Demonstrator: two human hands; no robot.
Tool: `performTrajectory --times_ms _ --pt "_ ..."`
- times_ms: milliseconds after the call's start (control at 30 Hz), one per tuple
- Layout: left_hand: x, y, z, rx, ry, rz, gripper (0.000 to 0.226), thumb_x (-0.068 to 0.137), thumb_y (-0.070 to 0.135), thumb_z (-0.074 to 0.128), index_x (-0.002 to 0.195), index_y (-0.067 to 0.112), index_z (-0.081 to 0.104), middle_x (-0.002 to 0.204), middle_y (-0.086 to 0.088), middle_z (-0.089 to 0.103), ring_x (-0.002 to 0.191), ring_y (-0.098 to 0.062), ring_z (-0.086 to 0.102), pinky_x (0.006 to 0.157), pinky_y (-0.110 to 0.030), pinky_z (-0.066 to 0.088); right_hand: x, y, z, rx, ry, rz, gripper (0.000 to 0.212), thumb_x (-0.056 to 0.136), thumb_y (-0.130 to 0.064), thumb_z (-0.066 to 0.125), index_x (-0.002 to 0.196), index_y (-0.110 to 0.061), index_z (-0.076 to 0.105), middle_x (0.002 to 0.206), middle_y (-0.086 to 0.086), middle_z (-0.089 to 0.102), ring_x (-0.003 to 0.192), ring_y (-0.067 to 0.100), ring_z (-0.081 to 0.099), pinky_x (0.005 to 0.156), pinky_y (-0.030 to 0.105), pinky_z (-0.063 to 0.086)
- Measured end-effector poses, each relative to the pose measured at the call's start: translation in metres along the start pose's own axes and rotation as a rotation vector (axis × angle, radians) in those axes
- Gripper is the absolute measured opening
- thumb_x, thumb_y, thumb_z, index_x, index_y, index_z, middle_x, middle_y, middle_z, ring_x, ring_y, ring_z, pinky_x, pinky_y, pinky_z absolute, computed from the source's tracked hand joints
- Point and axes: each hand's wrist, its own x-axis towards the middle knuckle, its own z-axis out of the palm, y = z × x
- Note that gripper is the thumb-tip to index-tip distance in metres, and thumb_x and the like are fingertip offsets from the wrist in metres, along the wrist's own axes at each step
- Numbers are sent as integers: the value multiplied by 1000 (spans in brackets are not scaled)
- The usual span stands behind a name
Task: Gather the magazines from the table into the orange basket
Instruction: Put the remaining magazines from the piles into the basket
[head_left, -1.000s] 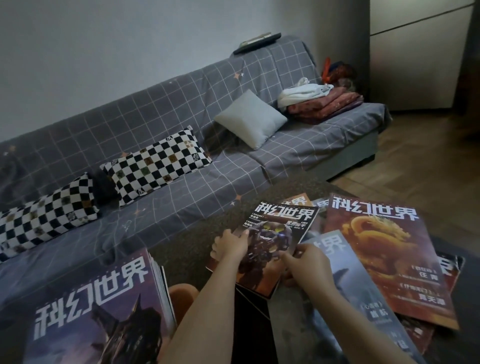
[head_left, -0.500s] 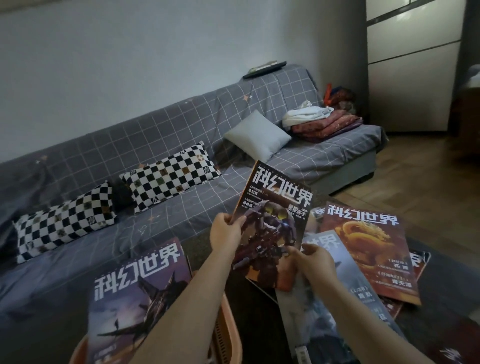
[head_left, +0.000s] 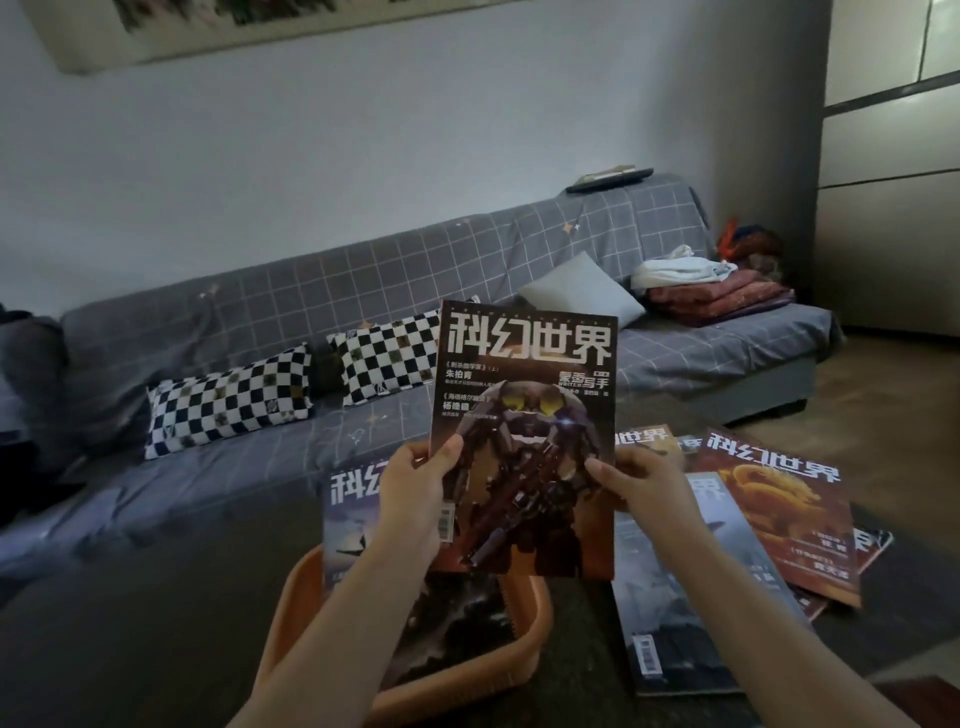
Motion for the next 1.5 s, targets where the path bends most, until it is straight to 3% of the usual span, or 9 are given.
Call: performTrajectory --times_ms 333,500,700,800,933,1067,1200,1367,1500 --pt "-13 -37 -118 78 320 -34 18 86 24 72 93 11 60 77 -10 75 68 -27 74 72 -49 60 -22 6 99 -274 -149 -51 11 83 -32 69 79 -23 64 74 -11 66 66 2 61 49 14 40" --pt "-18 -62 -137 278 368 25 9 89 23 68 93 18 61 69 3 74 57 -6 70 46 -20 50 -21 30 130 -408 -183 -11 19 87 -29 64 98 -14 69 96 -10 63 71 4 58 57 17 46" --pt "-14 -79 -141 575 349 87 14 86 32 69 87 35 55 106 0 66 83 -14 68 79 -39 58 -17 42 136 -569 -122 -36 24 86 -31 65 103 -14 65 101 -2 67 68 0 52 57 13 39" --pt "-11 -83 -144 572 411 60 27 83 32 73 92 31 47 115 -2 53 87 -13 61 77 -36 56 -16 43 137 -629 -130 -118 18 82 -32 69 93 -19 62 105 -3 66 70 -4 49 58 11 36" --pt "8 -85 -152 283 241 -192 73 79 31 77 138 17 37 120 -6 59 99 -23 65 90 -49 54 -4 46 143 -537 -214 25 61 76 -35 75 125 -21 43 124 0 52 109 16 54 88 27 43" --pt "24 -84 -163 87 -17 -409 86 64 49 81 132 6 51 103 -12 74 92 -30 72 95 -47 50 14 48 152 -130 -425 223 34 70 -41 78 97 -30 59 106 -7 63 94 11 62 87 29 48" --pt "34 -89 -172 69 -108 -388 73 52 52 85 108 9 68 95 -10 77 86 -25 75 87 -40 52 28 56 158 2 -473 343 48 51 -45 80 93 -28 66 78 -4 75 78 17 71 74 32 51" --pt "29 -81 -168 -74 -85 -216 61 56 38 85 108 13 65 95 -15 76 85 -31 74 65 -35 59 27 49 158 74 -440 248 31 67 -39 76 92 -22 67 74 -2 75 63 12 71 47 17 50" --pt "29 -58 -169 -72 -155 -64 65 61 37 83 118 12 61 99 -16 75 88 -33 73 62 -31 59 29 27 153 97 -438 101 46 56 -46 76 97 -24 69 83 -4 76 72 11 72 55 18 51"
